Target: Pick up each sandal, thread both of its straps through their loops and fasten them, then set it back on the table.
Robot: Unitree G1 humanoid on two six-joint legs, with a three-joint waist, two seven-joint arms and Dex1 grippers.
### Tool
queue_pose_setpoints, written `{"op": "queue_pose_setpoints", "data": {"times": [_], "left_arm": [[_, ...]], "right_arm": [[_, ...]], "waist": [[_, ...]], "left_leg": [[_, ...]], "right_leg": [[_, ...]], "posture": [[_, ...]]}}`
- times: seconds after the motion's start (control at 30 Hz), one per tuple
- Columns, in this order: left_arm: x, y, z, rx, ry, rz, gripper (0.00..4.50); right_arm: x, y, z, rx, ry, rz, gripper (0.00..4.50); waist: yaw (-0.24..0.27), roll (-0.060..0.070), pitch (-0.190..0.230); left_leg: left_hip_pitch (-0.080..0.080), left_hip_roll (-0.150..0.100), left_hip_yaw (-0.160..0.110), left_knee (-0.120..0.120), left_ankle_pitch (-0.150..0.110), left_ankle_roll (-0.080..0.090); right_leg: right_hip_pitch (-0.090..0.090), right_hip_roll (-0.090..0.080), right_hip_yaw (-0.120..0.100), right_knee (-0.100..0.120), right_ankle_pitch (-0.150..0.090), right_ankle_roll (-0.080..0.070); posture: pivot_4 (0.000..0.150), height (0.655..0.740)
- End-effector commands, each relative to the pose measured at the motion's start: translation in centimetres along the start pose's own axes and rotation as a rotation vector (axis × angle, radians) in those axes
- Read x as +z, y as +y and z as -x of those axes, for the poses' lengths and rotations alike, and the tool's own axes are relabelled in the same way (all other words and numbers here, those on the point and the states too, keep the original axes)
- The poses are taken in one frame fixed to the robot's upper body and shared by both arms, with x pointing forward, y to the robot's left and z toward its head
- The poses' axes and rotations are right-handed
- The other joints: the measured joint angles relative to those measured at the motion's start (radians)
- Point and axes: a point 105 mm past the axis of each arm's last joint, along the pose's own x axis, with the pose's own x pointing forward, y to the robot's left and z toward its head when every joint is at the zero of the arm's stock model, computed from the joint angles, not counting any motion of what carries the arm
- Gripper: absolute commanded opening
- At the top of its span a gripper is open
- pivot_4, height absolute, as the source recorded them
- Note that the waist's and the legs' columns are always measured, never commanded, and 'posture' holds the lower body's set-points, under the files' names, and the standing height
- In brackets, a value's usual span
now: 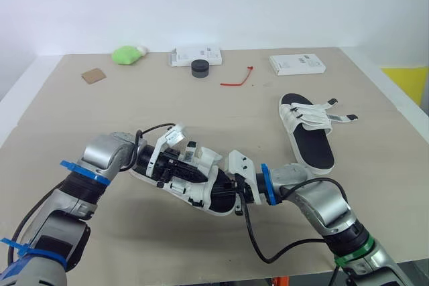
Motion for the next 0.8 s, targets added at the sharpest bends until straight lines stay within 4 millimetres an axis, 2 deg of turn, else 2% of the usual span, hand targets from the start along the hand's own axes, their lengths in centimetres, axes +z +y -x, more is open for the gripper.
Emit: {"op": "queue_pose_setpoints", "data": {"times": [0.03, 0.43, 0.6, 0.8], "left_arm": [[0.0, 0.7, 0.0, 0.042, -0.009, -0.115, 0.04], [-0.3, -0.5, 0.4, -0.047, 0.014, -0.299, 0.04], [-0.3, -1.3, -0.1, -0.100, 0.025, -0.414, 0.04], [-0.1, -2.1, -0.5, -0.145, 0.034, -0.463, 0.04]], "right_arm": [[-1.5, 0.4, -0.6, 0.023, 0.046, -0.053, 0.00], [-1.6, 0.5, -0.6, 0.022, 0.048, -0.055, 0.00], [-1.6, 0.6, -0.7, 0.024, 0.047, -0.055, 0.00], [-1.6, 0.6, -0.7, 0.022, 0.048, -0.053, 0.00]], "waist": [[0.000, 0.000, 0.000], [0.000, 0.000, 0.000], [0.000, 0.000, 0.000], [0.000, 0.000, 0.000]], "left_leg": [[0.000, 0.000, 0.000, 0.000, 0.000, 0.000], [0.000, 0.000, 0.000, 0.000, 0.000, 0.000], [0.000, 0.000, 0.000, 0.000, 0.000, 0.000], [0.000, 0.000, 0.000, 0.000, 0.000, 0.000]], "right_leg": [[0.000, 0.000, 0.000, 0.000, 0.000, 0.000], [0.000, 0.000, 0.000, 0.000, 0.001, 0.000], [0.000, 0.000, 0.000, 0.000, 0.000, 0.000], [0.000, 0.000, 0.000, 0.000, 0.000, 0.000]], "posture": [[0.150, 0.7400], [0.150, 0.7400], [0.150, 0.7400], [0.150, 0.7400]]}}
